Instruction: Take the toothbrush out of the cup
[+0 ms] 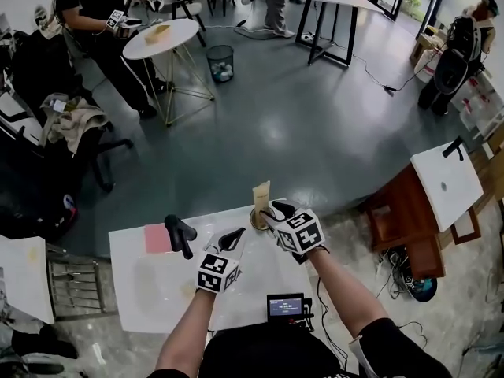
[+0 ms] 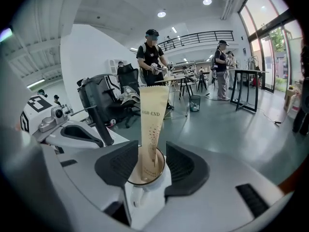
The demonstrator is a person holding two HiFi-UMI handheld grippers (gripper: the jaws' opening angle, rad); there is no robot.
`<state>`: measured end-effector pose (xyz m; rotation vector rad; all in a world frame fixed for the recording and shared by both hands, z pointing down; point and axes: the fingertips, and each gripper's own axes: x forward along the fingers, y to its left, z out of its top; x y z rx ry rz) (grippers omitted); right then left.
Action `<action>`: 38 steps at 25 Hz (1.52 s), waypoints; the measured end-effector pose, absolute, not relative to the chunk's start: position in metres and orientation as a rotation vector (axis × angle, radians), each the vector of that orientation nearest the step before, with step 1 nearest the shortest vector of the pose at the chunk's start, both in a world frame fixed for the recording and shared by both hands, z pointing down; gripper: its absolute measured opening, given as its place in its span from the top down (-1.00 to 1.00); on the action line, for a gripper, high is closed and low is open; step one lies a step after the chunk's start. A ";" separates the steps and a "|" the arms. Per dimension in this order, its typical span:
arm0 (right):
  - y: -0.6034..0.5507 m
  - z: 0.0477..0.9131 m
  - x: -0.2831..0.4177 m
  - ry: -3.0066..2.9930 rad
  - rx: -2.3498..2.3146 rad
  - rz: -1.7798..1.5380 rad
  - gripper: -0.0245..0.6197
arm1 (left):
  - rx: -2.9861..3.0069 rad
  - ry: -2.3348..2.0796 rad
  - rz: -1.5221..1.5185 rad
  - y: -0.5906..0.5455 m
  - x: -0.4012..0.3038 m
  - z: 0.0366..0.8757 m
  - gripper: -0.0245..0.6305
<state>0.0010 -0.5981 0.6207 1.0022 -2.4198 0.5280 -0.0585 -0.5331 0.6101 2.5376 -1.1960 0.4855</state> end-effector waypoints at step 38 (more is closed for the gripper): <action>-0.545 0.520 0.034 -2.585 1.288 0.393 0.81 | 2.578 -1.143 0.452 -0.480 -0.067 0.601 0.90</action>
